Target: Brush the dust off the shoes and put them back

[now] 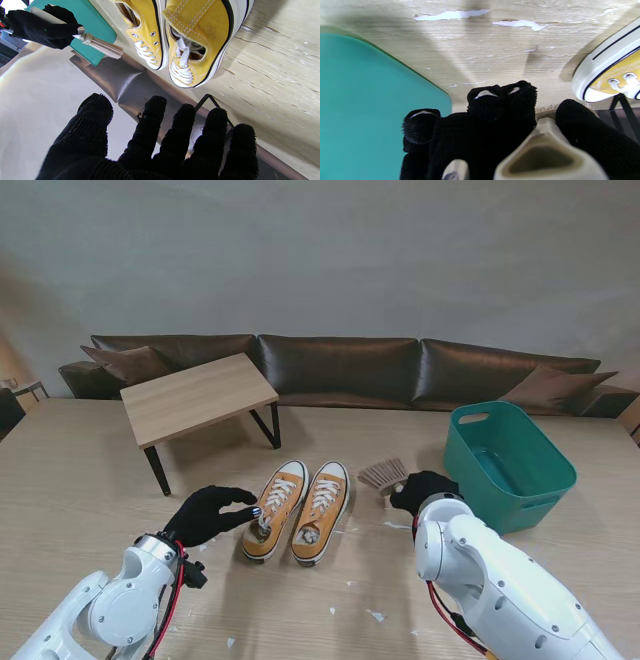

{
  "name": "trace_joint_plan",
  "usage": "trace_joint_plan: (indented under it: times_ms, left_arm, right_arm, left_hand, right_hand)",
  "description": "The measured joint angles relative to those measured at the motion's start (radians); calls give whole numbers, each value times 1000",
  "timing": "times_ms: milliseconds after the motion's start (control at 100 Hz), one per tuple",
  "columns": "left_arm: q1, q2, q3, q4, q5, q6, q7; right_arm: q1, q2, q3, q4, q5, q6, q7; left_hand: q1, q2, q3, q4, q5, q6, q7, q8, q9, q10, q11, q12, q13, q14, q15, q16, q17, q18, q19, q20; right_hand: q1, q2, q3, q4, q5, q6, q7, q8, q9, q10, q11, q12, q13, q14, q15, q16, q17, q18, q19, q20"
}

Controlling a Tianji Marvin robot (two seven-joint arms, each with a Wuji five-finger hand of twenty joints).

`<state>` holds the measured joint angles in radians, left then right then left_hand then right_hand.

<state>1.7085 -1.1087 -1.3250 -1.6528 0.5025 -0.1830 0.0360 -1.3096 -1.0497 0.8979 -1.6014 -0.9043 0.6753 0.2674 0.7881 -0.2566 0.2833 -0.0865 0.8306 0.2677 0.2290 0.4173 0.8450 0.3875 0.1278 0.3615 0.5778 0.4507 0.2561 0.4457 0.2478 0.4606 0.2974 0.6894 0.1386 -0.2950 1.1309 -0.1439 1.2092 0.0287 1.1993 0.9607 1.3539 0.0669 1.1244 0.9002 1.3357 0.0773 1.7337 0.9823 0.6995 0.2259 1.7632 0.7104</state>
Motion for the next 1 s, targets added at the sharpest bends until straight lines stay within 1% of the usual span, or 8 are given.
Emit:
trace_joint_plan:
  times_ms: [70, 230, 300, 510, 730, 800, 910, 1000]
  left_arm:
    - [0, 0, 0, 0, -2, 0, -3]
    - [-1, 1, 1, 0, -6, 0, -10]
    - [-1, 1, 1, 0, -7, 0, -11]
    - [-2, 1, 2, 0, -8, 0, -13]
    - [-3, 2, 3, 1, -11, 2, -18]
    - [-3, 2, 4, 1, -12, 2, -19]
    - [-3, 2, 4, 1, -13, 3, -22]
    - [-3, 3, 4, 1, -13, 3, -22]
  right_arm:
    - [-6, -2, -5, 9, -1, 21, -28]
    - [-4, -5, -28, 43, -2, 70, -55]
    - [-1, -9, -39, 64, 7, 94, -82]
    - [21, -16, -72, 117, 34, 136, -110]
    - [47, -17, -106, 151, 36, 171, -109]
    - [54, -15, -118, 157, 34, 178, -101]
    - [63, -13, -132, 164, 35, 199, -96]
    - [67, -10, -141, 167, 35, 214, -91]
  left_hand:
    - [0, 0, 0, 0, 0, 0, 0, 0, 0, 0, 0, 0, 0, 0, 0, 0, 0, 0, 0, 0]
    - [0, 0, 0, 0, 0, 0, 0, 0, 0, 0, 0, 0, 0, 0, 0, 0, 0, 0, 0, 0]
    - [0, 0, 0, 0, 0, 0, 0, 0, 0, 0, 0, 0, 0, 0, 0, 0, 0, 0, 0, 0]
    - [0, 0, 0, 0, 0, 0, 0, 0, 0, 0, 0, 0, 0, 0, 0, 0, 0, 0, 0, 0]
    - [0, 0, 0, 0, 11, 0, 1, 0, 0, 0, 0, 0, 0, 0, 0, 0, 0, 0, 0, 0]
    - [0, 0, 0, 0, 11, 2, 1, 0, 0, 0, 0, 1, 0, 0, 0, 0, 0, 0, 0, 0]
    - [0, 0, 0, 0, 11, 2, 1, 0, 1, 0, 0, 1, 0, 0, 0, 0, 0, 0, 0, 0]
    - [0, 0, 0, 0, 11, 2, 1, 0, 1, 0, 0, 1, 1, 0, 0, 0, 0, 0, 0, 0]
  right_hand:
    - [0, 0, 0, 0, 0, 0, 0, 0, 0, 0, 0, 0, 0, 0, 0, 0, 0, 0, 0, 0]
    - [1, 0, 0, 0, -4, 0, -2, 0, 0, 0, -3, 0, 0, 0, 0, 0, 0, 0, 1, 0]
    - [1, 0, 0, 0, -8, 0, -17, 0, 0, 0, -25, -6, 0, -2, 0, -1, 0, 0, 1, 0]
    - [3, 0, 0, 0, -18, 1, -42, -3, 0, -1, -66, -23, -1, -7, -6, -3, 0, -3, 1, -4]
    - [4, 0, -10, 0, -63, -4, -60, -53, -1, -15, -152, -36, -1, -27, -22, -15, 0, -26, 1, -23]
    - [5, 2, -20, 0, -75, -10, -60, -62, -2, -23, -158, -36, -1, -35, -35, -25, 0, -28, 1, -25]
    - [5, 2, -21, 1, -128, -18, -67, -75, -29, -38, -167, -36, -4, -60, -58, -40, 0, -37, 1, -31]
    - [2, 2, -21, 17, -138, -20, -67, -77, -34, -42, -167, -36, -4, -67, -73, -49, 0, -37, 1, -48]
